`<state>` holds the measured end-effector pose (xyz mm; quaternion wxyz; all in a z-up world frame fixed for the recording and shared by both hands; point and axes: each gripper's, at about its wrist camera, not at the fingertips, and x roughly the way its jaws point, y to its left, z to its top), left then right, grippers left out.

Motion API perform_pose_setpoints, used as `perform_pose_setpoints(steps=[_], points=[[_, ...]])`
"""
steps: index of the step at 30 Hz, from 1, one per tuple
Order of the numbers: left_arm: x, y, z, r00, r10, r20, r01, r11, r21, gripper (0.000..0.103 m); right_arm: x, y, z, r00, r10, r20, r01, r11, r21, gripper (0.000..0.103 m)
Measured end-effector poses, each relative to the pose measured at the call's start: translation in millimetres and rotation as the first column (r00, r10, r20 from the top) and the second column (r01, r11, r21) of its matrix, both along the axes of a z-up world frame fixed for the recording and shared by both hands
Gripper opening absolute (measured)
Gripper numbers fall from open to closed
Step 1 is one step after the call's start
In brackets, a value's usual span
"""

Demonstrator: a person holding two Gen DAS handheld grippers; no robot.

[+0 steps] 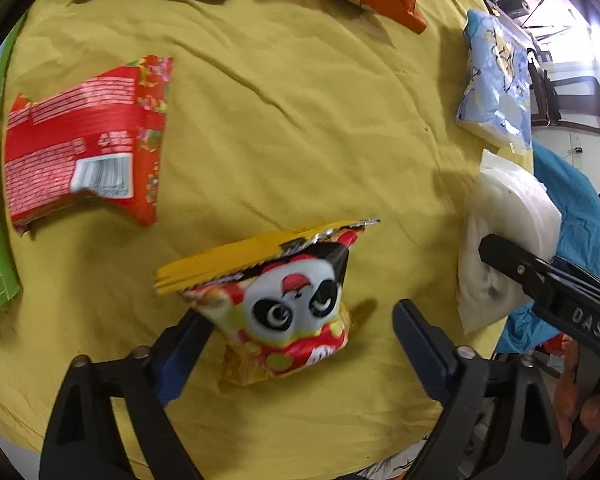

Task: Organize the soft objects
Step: 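Grasp the white NMAX pouch with the right tool while the left tool grasps the yellow panda bag, then carry the white pouch and panda bag over the cardboard box with both tools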

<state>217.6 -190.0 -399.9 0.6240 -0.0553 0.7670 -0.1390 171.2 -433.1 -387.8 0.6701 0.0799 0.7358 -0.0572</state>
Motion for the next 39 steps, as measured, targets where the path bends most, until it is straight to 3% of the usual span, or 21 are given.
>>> perform_pose_setpoints(steps=[8,17,26,34,39], points=[[-10.7,2.1,2.0,0.998,-0.029,0.054,0.024,0.996,0.087,0.051,17.9,22.6,5.3,1.000,0.014,0.016,-0.014,1.000,-0.027,0.076],[-8.6,18.6,36.1,0.989,-0.049,0.137,0.033,0.993,0.117,0.047,14.0,30.5,24.5,0.998,0.007,0.057,-0.007,1.000,0.004,0.073],[-34.0,77.8,126.8,0.957,-0.035,0.288,0.008,0.995,0.096,0.047,1.2,75.6,78.6,0.989,0.036,0.143,-0.047,0.996,0.073,0.072],[-39.8,158.0,215.1,0.914,0.073,0.398,-0.084,0.996,0.009,0.047,-5.2,140.9,158.2,0.962,0.079,0.261,-0.119,0.983,0.142,0.072],[-29.4,217.2,259.3,0.888,0.130,0.441,-0.126,0.991,-0.039,0.047,4.6,206.5,208.3,0.935,0.114,0.336,-0.179,0.969,0.169,0.072]])
